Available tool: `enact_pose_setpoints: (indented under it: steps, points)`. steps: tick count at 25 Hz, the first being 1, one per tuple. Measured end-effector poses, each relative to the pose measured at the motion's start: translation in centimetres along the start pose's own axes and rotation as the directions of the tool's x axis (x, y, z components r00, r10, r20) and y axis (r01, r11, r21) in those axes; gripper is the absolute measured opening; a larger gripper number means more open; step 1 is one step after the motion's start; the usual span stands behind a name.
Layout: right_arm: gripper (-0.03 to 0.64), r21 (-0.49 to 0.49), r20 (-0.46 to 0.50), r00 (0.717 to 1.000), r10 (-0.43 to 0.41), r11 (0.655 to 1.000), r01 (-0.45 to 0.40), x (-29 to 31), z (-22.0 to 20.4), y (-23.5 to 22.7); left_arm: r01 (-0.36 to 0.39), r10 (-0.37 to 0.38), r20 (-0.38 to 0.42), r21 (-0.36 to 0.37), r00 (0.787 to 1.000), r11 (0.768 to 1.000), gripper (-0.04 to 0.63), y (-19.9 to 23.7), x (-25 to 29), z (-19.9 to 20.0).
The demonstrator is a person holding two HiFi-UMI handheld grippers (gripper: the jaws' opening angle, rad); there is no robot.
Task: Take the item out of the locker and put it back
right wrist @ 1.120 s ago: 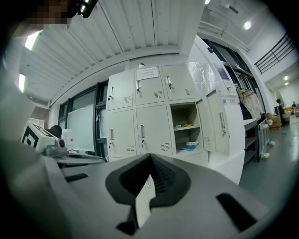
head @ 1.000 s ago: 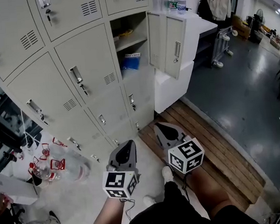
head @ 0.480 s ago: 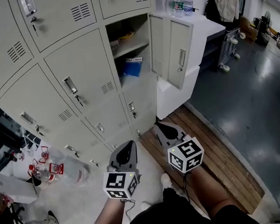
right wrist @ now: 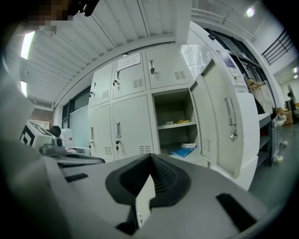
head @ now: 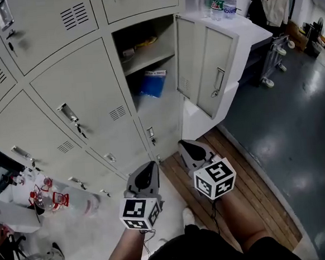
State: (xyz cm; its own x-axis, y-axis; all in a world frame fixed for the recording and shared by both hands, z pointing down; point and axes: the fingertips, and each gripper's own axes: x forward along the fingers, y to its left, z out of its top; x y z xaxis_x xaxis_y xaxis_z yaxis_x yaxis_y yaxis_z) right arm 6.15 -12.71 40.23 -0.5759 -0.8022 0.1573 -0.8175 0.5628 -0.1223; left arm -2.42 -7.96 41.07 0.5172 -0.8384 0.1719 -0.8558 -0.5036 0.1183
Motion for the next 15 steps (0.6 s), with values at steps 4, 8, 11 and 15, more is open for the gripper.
enact_pose_setpoints:
  steps: [4,8,11,15]
  points:
    - [0.0,-0.007,-0.01,1.0,0.023,1.0,-0.023,2.1,0.1,-2.4,-0.025,0.025,-0.004,-0.005,1.0,1.0,0.003,0.8,2.9,0.2]
    - [0.0,-0.018,-0.014,0.999,0.049,0.999,-0.049,3.9,0.4,-4.4,-0.053,0.053,0.002,-0.011,0.999,0.999,0.003,1.2,5.3,0.6]
    - [0.0,-0.026,-0.016,0.998,0.068,0.997,-0.068,4.9,0.8,-5.7,-0.074,0.074,0.008,-0.012,0.997,0.997,0.003,1.5,6.8,1.0]
    - [0.0,-0.044,-0.018,0.995,0.097,0.994,-0.097,6.0,1.5,-6.8,-0.102,0.102,0.017,-0.015,0.995,0.995,0.003,1.8,8.3,1.5]
